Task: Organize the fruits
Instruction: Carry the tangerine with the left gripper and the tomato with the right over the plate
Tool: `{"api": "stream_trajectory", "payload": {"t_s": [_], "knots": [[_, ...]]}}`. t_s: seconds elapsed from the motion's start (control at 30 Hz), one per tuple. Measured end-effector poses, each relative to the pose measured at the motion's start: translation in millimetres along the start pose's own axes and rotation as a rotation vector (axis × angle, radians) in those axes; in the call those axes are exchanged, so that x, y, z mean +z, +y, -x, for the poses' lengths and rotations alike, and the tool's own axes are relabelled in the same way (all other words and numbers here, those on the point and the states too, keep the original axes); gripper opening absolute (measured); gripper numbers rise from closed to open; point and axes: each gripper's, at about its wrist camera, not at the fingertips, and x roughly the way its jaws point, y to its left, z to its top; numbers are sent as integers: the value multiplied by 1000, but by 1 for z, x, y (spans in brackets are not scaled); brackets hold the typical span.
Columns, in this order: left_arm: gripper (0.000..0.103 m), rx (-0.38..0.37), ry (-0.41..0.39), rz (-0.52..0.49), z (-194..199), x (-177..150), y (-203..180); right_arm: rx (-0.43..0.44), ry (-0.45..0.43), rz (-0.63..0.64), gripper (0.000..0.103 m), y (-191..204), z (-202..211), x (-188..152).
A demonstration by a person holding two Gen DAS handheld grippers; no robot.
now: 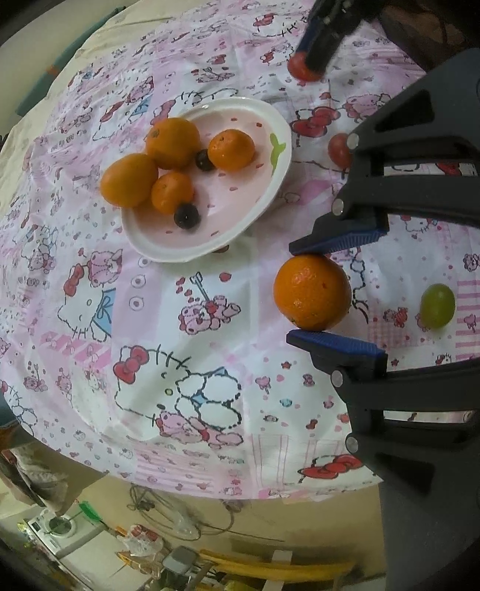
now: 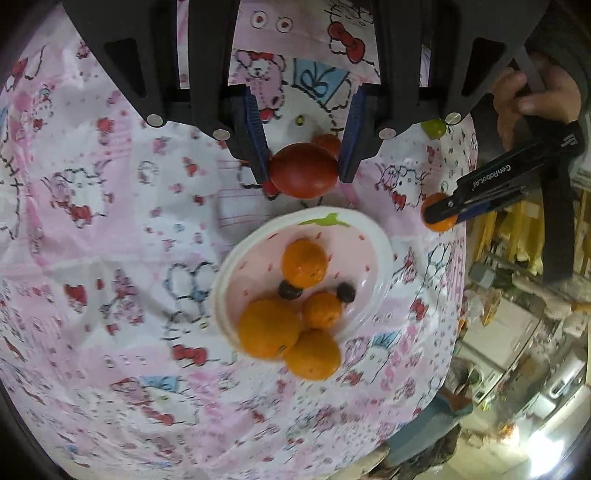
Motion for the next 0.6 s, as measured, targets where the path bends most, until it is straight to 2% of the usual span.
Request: {"api": "stream_trajectory", "payload": {"t_s": [0.1,0.2,0.43,0.6], "knots": [[36,-25,16,31,3,-1,4,-22,-33,-41,40,-15,11,1],[36,-23,-1,38,12,1,6,-37,-81,-74,40,-25,26,4],[36,-30,-133,31,53,24,6,19,-242,-157,40,-44,66,20],[36,-53,-191,2,68,39,-2,56,-329,-142,40,-41,84,32]]}}
